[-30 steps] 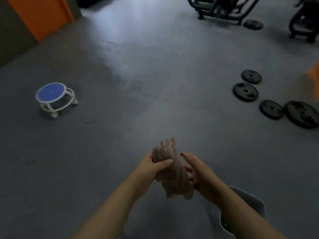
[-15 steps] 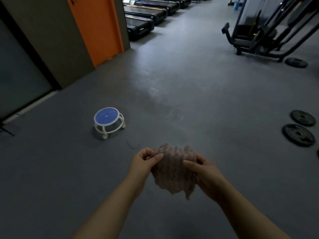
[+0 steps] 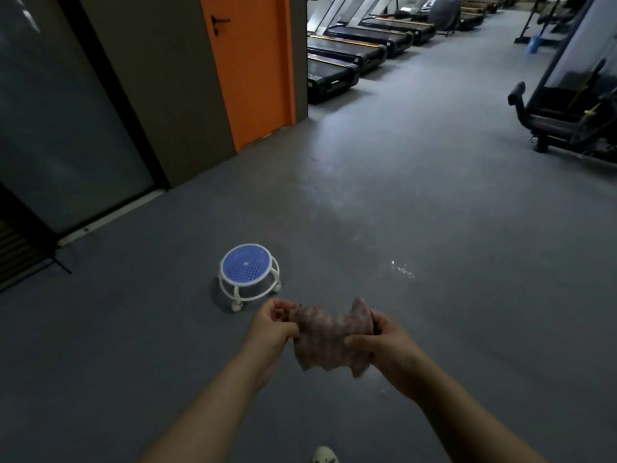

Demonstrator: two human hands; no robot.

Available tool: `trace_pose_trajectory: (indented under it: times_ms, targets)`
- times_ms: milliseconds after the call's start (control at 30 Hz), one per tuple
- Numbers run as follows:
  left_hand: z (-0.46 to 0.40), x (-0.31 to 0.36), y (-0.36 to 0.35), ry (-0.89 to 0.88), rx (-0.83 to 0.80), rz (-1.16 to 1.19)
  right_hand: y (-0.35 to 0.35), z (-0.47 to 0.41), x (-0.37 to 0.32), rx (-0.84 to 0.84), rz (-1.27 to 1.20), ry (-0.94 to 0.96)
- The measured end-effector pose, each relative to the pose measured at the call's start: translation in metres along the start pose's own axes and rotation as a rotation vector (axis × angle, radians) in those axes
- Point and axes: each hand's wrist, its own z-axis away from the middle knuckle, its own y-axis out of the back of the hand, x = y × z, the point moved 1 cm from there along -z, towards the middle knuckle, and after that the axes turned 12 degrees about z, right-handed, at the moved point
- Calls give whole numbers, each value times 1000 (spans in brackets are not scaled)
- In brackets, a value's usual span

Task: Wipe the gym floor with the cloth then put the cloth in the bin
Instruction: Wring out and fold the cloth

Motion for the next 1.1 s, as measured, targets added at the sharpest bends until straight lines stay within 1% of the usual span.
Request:
trace_pose_trajectory:
  times_ms: [100, 167, 233, 300, 367, 500, 600, 733, 867, 967, 1033, 1100]
  targets:
    - [-52, 35, -9, 115, -35, 156, 4, -53, -41, -46, 50, -17]
    - [-84, 54, -11, 213, -65, 254, 5, -88, -64, -46, 96, -5]
    - [-114, 67, -13, 323, -83, 233, 6, -119, -83, -15, 134, -4]
    - [-142, 77, -17, 367, -85, 110, 3, -146, -100, 6, 187, 9]
    - [-172, 85, -20, 327, -53, 24, 0, -173, -115, 34, 225, 32]
    - [-234, 112, -28, 160, -29, -90, -7, -228, -138, 63, 258, 42]
    - [-285, 138, -32, 39, -61, -180, -13, -274, -157, 103, 235, 21]
    - [-371, 179, -31, -25, -147, -377, -28, -344, -188, 108, 132, -10]
    - [-448, 222, -29, -34, -228, -506, -43, -406, -218, 113, 14, -30]
    - [-497, 245, -36, -18, -300, -530, -52, -447, -234, 193, -61, -38]
    - [-527, 253, -41, 61, -331, -484, -55, -472, -243, 264, -91, -27]
    - [-552, 258, -45, 217, -341, -421, -53, -494, -250, 325, -118, -25]
